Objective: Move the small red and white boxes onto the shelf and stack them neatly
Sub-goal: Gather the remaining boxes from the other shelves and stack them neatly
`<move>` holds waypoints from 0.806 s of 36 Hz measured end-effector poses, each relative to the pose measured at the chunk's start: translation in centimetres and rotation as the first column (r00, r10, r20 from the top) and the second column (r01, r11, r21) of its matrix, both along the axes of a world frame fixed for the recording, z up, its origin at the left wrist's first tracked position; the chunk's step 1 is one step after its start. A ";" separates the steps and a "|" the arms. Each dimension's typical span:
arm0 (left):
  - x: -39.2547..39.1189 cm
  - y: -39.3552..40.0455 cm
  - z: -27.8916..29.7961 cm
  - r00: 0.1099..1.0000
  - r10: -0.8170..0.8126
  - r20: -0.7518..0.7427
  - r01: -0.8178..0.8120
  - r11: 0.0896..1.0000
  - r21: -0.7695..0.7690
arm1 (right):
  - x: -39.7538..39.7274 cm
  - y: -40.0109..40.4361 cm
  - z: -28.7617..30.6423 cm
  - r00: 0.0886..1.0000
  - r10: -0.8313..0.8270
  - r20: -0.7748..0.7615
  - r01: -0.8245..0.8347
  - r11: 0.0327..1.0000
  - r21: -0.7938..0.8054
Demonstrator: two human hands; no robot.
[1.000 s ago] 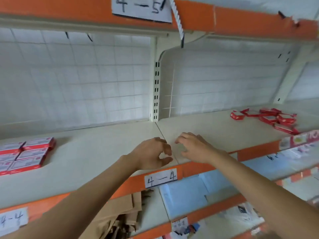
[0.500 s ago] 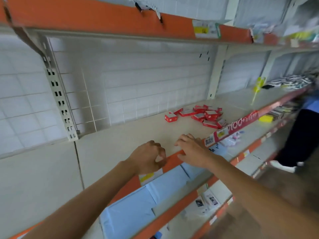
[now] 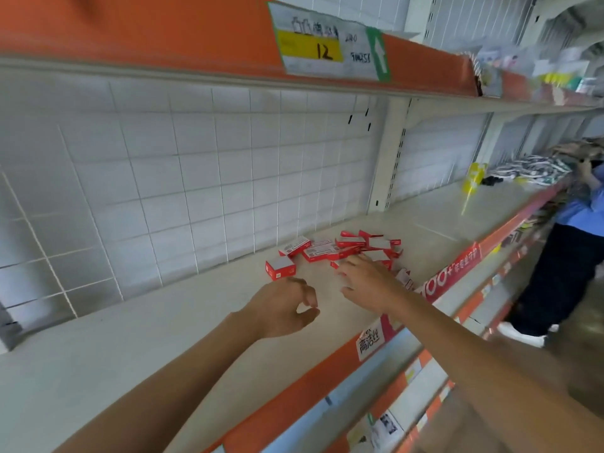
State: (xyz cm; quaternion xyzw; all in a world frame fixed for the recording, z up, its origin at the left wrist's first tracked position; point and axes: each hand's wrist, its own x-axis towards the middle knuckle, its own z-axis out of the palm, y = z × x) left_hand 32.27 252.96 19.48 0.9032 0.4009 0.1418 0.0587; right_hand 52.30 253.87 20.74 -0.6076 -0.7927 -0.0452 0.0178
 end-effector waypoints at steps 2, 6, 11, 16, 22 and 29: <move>0.7 0.8 0.0 1.000 0.003 -0.009 -0.004 1.000 -0.018 | 0.8 1.4 -0.1 1.000 -0.002 0.017 0.002 1.000 0.009; 1.5 1.8 0.3 0.998 0.059 -0.001 -0.059 0.998 -0.018 | 1.9 4.6 0.3 0.999 0.000 0.048 -0.002 0.999 0.040; 2.4 2.0 0.4 0.991 0.130 -0.022 -0.130 0.991 -0.010 | 2.9 8.1 0.3 0.997 0.033 0.067 -0.033 0.999 0.010; 2.9 1.6 0.6 0.971 0.237 -0.011 -0.237 0.971 -0.016 | 3.7 10.8 -0.3 0.992 0.108 0.070 -0.108 0.994 0.001; 3.6 -0.2 -0.1 0.932 0.363 -0.002 -0.363 0.931 -0.042 | 4.0 11.4 -0.4 0.968 0.246 0.055 -0.250 0.963 0.098; 2.8 -4.6 -0.4 0.849 0.523 0.073 -0.518 0.852 -0.075 | -0.5 8.5 -0.3 0.803 0.566 -0.186 -0.568 0.822 0.051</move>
